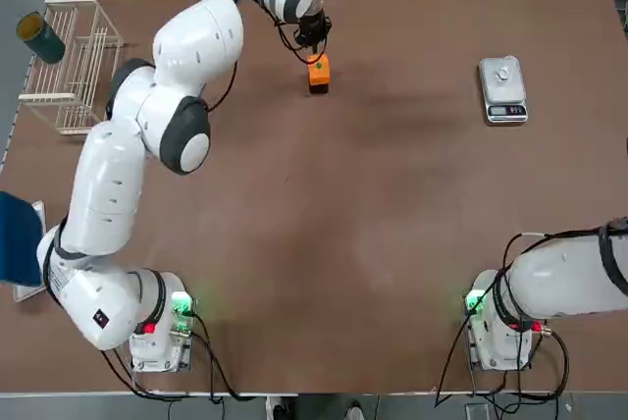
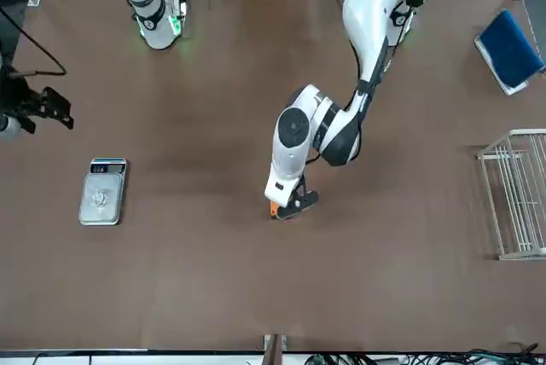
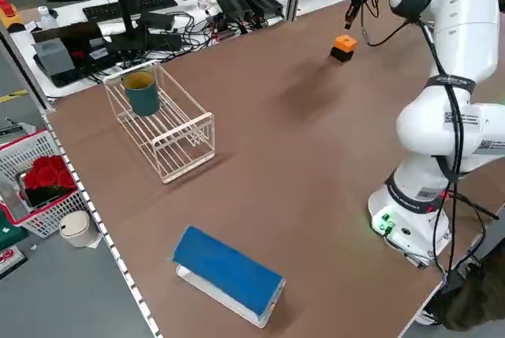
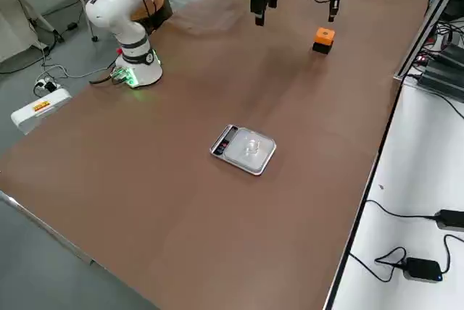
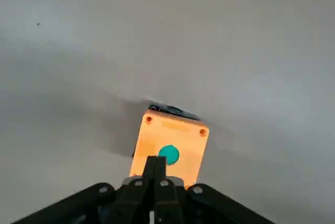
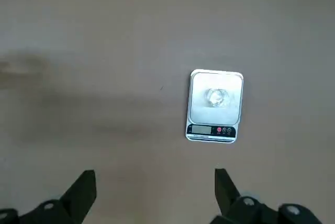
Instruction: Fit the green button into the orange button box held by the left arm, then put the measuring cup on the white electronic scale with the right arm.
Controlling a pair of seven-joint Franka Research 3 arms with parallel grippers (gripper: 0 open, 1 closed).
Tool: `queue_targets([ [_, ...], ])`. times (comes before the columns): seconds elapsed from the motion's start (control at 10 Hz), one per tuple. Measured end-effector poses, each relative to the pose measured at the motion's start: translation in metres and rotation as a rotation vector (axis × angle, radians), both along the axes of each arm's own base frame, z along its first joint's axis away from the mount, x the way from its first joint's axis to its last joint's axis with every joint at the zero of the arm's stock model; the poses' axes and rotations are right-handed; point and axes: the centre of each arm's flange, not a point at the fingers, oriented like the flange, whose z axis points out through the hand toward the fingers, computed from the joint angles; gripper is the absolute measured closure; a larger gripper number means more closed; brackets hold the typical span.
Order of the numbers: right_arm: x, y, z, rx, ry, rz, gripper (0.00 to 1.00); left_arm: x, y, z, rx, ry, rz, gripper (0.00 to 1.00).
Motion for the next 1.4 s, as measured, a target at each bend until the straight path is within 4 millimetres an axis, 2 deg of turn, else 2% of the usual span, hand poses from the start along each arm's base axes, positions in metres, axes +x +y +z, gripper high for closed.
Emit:
queue_targets([
  [0.3,-0.009,0.000,0.013,0.001,-0.005,-0.012,0.00,0.000,-0.003,-0.023,0.000,0.001,-0.011,0.99],
  [0.6,-0.009,-0.005,0.020,0.001,-0.021,-0.022,0.00,-0.003,-0.013,-0.021,-0.028,-0.031,-0.024,0.99],
  [1.4,0.005,-0.007,0.007,0.000,-0.025,-0.028,0.00,-0.005,-0.016,-0.039,-0.020,-0.027,-0.029,0.99],
])
